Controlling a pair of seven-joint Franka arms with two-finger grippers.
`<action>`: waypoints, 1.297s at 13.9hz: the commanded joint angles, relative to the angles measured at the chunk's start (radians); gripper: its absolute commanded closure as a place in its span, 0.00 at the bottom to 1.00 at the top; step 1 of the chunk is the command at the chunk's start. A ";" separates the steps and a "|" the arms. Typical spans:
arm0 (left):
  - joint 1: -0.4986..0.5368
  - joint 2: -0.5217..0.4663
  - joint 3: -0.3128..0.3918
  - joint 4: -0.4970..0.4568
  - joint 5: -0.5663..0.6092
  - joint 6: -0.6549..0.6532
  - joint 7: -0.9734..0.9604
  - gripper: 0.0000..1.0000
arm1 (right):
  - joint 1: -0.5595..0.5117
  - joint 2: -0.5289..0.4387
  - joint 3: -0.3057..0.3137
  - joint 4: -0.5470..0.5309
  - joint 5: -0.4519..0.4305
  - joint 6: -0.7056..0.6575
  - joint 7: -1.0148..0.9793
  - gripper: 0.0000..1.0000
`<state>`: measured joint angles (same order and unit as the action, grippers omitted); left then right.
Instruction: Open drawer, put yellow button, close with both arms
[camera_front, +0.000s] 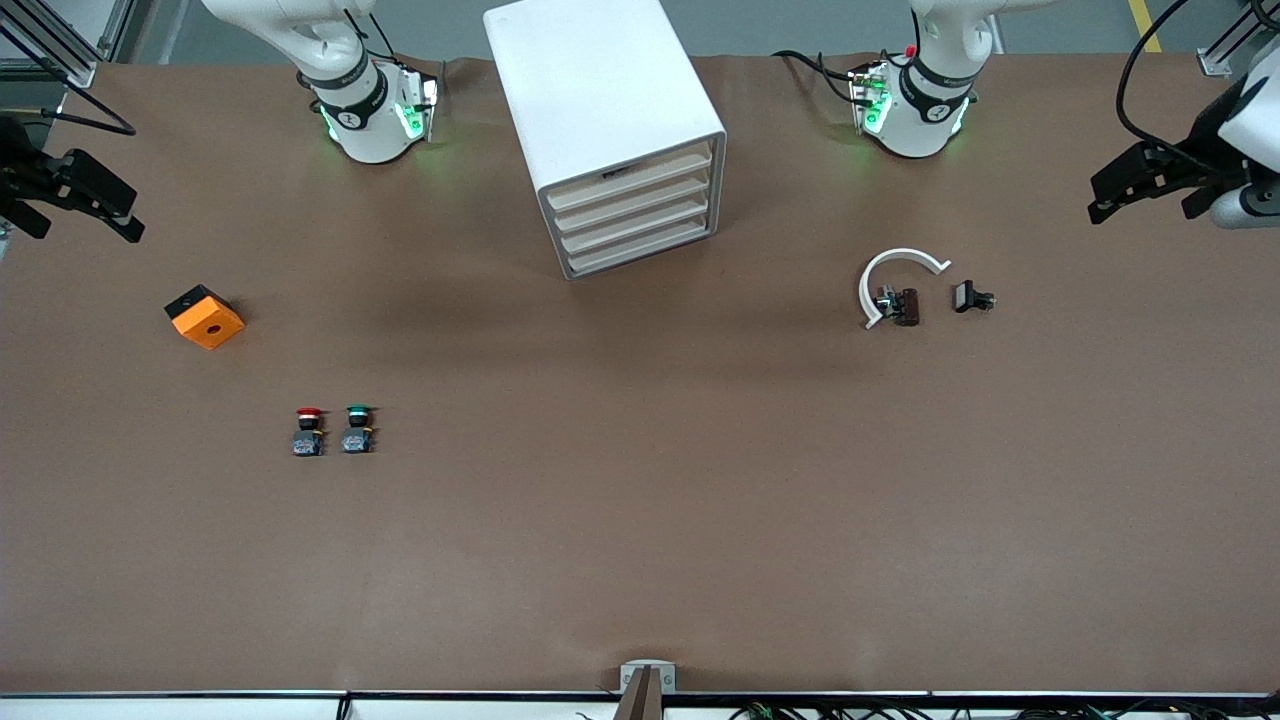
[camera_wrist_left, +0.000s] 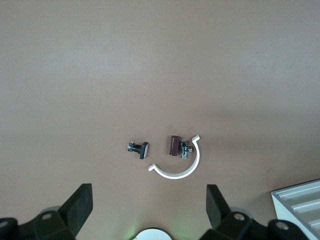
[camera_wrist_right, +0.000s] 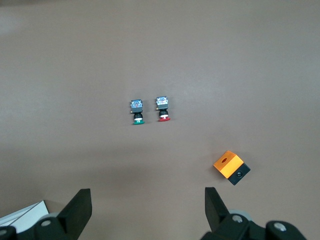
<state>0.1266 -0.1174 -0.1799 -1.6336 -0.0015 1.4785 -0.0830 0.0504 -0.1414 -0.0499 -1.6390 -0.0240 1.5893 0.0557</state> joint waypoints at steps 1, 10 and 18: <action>0.004 -0.018 0.000 -0.017 -0.002 -0.017 0.002 0.00 | -0.012 0.013 0.007 0.025 0.001 -0.017 -0.007 0.00; 0.010 0.021 0.005 0.046 0.001 -0.024 0.009 0.00 | -0.014 0.013 0.005 0.024 0.001 -0.017 -0.005 0.00; 0.010 0.024 0.005 0.050 0.002 -0.044 -0.003 0.00 | -0.012 0.013 0.007 0.024 -0.001 -0.015 -0.005 0.00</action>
<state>0.1335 -0.1032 -0.1744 -1.6108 -0.0015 1.4592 -0.0830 0.0504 -0.1405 -0.0501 -1.6389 -0.0240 1.5873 0.0557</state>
